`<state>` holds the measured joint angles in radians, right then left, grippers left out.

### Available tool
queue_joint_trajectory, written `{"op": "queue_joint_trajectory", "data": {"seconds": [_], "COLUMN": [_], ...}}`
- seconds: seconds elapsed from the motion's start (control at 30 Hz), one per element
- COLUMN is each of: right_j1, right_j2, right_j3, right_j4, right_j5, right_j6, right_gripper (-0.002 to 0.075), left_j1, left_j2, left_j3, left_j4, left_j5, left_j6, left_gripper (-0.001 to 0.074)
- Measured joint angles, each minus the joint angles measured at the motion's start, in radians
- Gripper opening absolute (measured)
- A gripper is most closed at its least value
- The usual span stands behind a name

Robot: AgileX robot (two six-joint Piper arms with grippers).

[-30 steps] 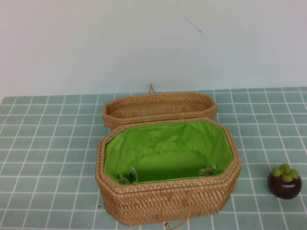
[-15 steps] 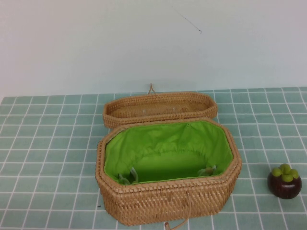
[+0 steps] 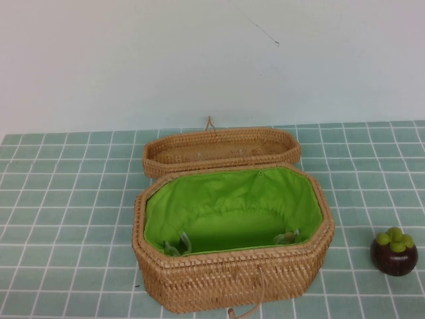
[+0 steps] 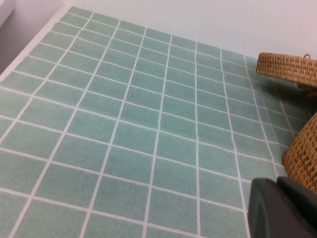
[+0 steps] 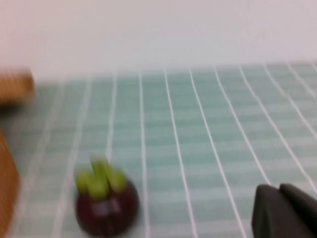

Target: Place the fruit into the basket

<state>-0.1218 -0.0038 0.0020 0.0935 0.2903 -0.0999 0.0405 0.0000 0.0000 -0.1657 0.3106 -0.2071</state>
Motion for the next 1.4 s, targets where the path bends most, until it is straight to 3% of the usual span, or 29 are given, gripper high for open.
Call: {"op": "queue_joint_trajectory", "data": {"seconds": [0.13,0.67,0.97,1.13,1.4], "right_j1": [0.000,0.000,0.000,0.000,0.000], "right_j2": [0.000,0.000,0.000,0.002,0.002], "right_j3": [-0.002,-0.002,-0.003,-0.131,-0.354], "right_j4": [0.117,0.124,0.137,0.101,-0.019], "right_j5": [-0.131,-0.229,-0.788,-0.750,-0.490], "right_j6": [0.000,-0.002,0.002,-0.023,-0.006], "right_gripper": [-0.0002,-0.0002,-0.0002,-0.0002,-0.0002], "left_j1": [0.000,0.000,0.000,0.000,0.000], "left_j2": [0.000,0.000,0.000,0.000,0.000], "left_j3": [0.000,0.000,0.000,0.000,0.000], "left_j4": [0.000,0.000,0.000,0.000,0.000], "left_j5": [0.000,0.000,0.000,0.000,0.000], "left_j6": [0.000,0.000,0.000,0.000,0.000], "left_gripper": [-0.0003,-0.0003,-0.0003,-0.0003,-0.0003]}}
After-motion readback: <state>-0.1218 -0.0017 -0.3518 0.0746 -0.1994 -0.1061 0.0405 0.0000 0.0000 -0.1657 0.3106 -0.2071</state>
